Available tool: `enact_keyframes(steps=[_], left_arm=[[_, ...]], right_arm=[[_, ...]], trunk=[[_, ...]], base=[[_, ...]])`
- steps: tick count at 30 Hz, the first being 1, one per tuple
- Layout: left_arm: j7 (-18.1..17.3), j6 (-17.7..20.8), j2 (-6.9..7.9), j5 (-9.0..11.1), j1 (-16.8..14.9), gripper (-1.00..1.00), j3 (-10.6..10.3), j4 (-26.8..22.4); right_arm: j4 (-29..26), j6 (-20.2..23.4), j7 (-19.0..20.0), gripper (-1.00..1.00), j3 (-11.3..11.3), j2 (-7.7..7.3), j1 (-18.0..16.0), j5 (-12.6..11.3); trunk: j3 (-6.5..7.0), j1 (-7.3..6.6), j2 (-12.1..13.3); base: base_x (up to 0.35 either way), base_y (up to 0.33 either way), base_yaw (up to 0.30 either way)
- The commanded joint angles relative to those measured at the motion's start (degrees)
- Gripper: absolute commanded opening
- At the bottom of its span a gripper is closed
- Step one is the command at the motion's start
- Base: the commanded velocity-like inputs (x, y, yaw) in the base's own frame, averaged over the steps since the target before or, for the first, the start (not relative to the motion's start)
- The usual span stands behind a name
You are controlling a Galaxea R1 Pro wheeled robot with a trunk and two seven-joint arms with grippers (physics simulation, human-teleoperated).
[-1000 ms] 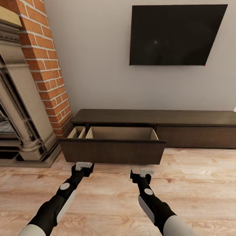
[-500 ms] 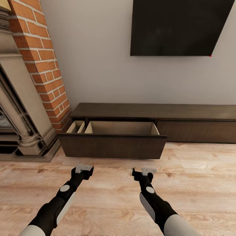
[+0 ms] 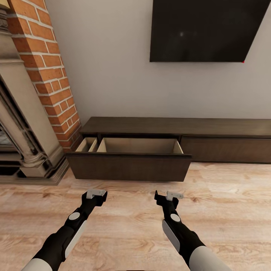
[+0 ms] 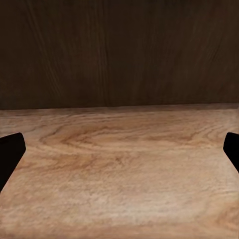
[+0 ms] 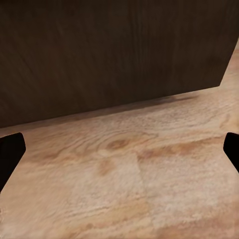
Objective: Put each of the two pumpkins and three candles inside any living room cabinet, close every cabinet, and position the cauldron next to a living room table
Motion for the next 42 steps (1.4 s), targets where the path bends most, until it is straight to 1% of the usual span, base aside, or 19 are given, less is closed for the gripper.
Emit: enact_keyframes(steps=[1,9,16,20,29,36,42], left_arm=[[0.40,0.25,0.08,0.53,-0.03,1.00,-0.28,-0.09],[0.44,0.27,0.08,0.36,-0.03,1.00,-0.31,0.00],[0.36,0.28,0.08,0.27,-0.03,1.00,-0.30,0.03],[0.35,0.29,0.08,0.25,-0.03,1.00,-0.26,0.03],[0.35,0.25,0.08,0.22,-0.03,1.00,-0.24,0.10],[0.38,0.29,0.08,0.65,-0.03,1.00,-0.23,0.00],[0.42,0.30,0.08,0.60,-0.03,1.00,-0.23,0.02]], right_arm=[[0.03,-0.36,-0.35,1.00,0.42,-0.04,-0.05,-0.60],[0.22,-0.27,-0.29,1.00,0.42,-0.03,-0.05,-0.64],[0.65,-0.18,-0.20,1.00,0.60,-0.03,-0.05,-0.63],[0.88,-0.12,-0.10,1.00,0.92,-0.03,-0.05,-0.21],[1.06,0.04,0.02,1.00,1.03,-0.03,-0.05,0.01],[1.08,0.09,0.03,1.00,0.98,-0.03,-0.05,-0.03],[1.09,0.10,0.03,1.00,0.96,-0.03,-0.05,-0.06]], trunk=[[-0.05,0.00,-0.02],[-0.05,0.00,-0.02],[-0.05,0.00,-0.02],[-0.05,0.00,-0.02],[-0.05,0.00,-0.02],[-0.05,0.00,-0.02],[-1.38,0.15,-0.10]], base=[[0.111,0.000,0.000],[0.152,0.000,0.000],[0.297,0.000,0.000],[0.299,0.000,0.000],[0.169,0.019,0.000],[0.050,0.007,0.000],[0.005,0.001,0.000]])
